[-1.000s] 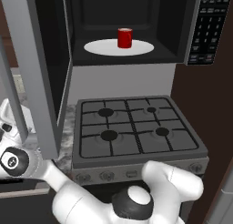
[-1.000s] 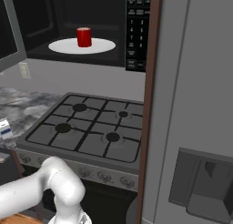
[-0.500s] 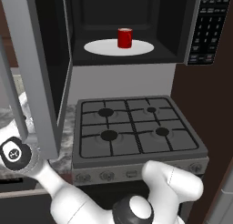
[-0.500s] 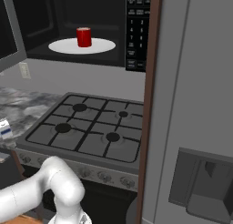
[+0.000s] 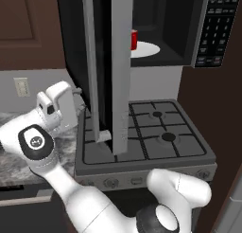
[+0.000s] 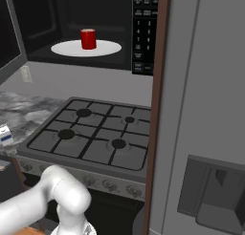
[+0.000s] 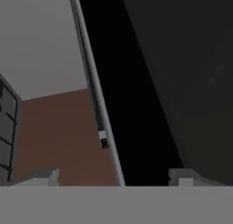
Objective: Place the microwavable item in the microwave. Then, close the microwave door and press the start button.
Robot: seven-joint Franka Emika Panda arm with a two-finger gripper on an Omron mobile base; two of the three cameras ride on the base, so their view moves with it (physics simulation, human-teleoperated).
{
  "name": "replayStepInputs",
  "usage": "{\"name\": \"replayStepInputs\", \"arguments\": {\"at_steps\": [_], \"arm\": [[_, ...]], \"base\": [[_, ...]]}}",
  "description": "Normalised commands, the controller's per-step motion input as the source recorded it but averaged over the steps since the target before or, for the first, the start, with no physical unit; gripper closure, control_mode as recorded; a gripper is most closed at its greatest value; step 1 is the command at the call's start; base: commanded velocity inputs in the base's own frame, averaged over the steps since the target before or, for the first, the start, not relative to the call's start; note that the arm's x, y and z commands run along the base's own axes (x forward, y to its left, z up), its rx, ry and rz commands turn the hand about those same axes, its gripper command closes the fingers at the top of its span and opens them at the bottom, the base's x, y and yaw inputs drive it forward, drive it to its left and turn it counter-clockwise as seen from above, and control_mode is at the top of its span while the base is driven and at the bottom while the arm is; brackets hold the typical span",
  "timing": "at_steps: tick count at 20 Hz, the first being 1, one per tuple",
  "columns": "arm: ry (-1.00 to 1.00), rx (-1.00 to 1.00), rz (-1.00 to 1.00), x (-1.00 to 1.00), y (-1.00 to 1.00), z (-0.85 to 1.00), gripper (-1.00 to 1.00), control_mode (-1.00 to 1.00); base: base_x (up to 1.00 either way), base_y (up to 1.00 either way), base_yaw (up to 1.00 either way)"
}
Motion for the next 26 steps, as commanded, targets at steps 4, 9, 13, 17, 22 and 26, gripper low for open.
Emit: {"name": "replayStepInputs", "arguments": {"at_steps": [4, 9, 13, 17, 22, 26], "arm": [[-0.01, 0.15, 0.26, -0.01, -1.0, 0.0, -1.0, -1.0], [0.05, 0.1, 0.29, 0.02, -1.0, 0.0, -1.0, -1.0], [0.15, 0.06, 0.35, 0.16, -0.92, 0.0, -1.0, -1.0], [0.15, 0.05, 0.41, 0.34, -0.75, 0.0, -1.0, -1.0], [0.16, 0.04, 0.42, 0.56, -0.47, 0.06, -1.0, -1.0], [0.19, 0.02, 0.36, 0.65, -0.29, 0.2, -1.0, -1.0]], "base": [[0.0, 0.0, 0.0], [0.0, 0.0, 0.0], [0.0, 0.0, 0.0], [0.0, 0.0, 0.0], [0.0, 0.0, 0.0], [0.0, 0.0, 0.0]]}}
